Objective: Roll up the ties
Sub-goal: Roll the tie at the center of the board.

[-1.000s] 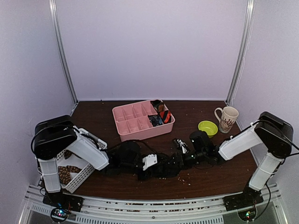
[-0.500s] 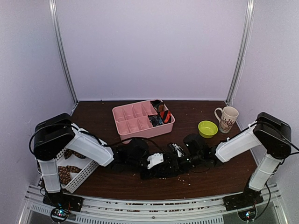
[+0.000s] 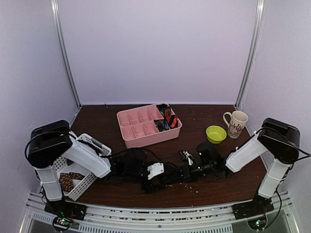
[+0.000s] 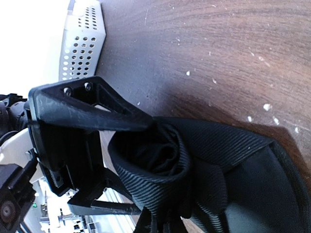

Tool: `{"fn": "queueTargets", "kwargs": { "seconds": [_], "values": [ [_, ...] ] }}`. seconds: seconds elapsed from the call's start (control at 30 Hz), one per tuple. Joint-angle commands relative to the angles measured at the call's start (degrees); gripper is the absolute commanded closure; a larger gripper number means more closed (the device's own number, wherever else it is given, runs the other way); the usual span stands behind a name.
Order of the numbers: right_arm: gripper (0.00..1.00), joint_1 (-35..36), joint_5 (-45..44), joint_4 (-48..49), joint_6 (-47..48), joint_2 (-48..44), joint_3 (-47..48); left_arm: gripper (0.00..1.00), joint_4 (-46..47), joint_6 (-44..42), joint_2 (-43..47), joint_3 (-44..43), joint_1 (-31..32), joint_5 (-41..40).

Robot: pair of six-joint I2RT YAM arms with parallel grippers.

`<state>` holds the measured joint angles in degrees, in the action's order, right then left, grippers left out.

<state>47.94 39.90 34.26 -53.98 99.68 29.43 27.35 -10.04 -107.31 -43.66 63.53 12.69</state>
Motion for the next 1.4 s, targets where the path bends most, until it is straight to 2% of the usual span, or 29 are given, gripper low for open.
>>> {"fn": "queueTargets", "kwargs": {
  "seconds": [0.0,0.2,0.27,0.4,0.47,0.5,0.57,0.67,0.83,1.07,1.23,1.37],
  "values": [
    [1.0,-1.57,1.03,1.77,-2.98,4.25,-3.04,0.12,8.93,-0.84,-0.52,0.24,0.82,0.35],
    [1.0,-3.0,2.49,3.17,-3.34,5.72,-3.26,0.11,17.56,-0.78,-5.92,-0.27,1.77,-3.72],
    [1.0,-3.09,2.9,3.24,-3.3,5.79,-3.11,0.14,17.98,-1.63,-7.75,-1.02,1.78,-3.43],
    [1.0,-3.19,3.27,3.25,-3.35,4.82,-3.23,0.3,13.81,-2.76,-9.99,-2.92,1.65,-0.77],
    [0.99,-3.27,3.06,2.85,-2.59,3.05,-3.37,0.44,12.98,-1.82,-10.41,-2.72,1.4,0.61],
    [0.93,-3.21,2.52,2.34,-2.01,1.66,-3.48,0.5,13.05,-1.34,-10.56,-2.34,1.28,1.44],
    [0.75,-3.22,0.63,-1.59,0.64,-1.95,-2.92,0.58,12.3,-0.28,-10.63,-1.89,1.18,2.51],
    [0.59,-3.2,-2.7,-9.95,5.13,-7.15,-0.95,0.62,10.08,1.55,-10.51,-2.44,0.82,4.8],
    [0.57,-3.0,-3.96,-17.98,10.08,-7.42,4.09,0.63,6.43,4.68,-10.72,-4.16,-0.27,7.79],
    [0.61,-1.3,-2.27,-20.14,11.5,-3.69,7.52,0.62,1.96,6.51,-11.42,-6.37,-1.21,10.41],
    [1.0,-1.41,-3.65,-20.73,12.64,-1.64,6.83,0.57,1.16,6.34,-10.97,-6.49,-1.37,10.61],
    [1.0,-2.24,-3.21,-16.95,11.57,0.24,4.04,0.4,6.29,7.04,-8.96,-3.2,-2.07,9.08]
  ]
}}
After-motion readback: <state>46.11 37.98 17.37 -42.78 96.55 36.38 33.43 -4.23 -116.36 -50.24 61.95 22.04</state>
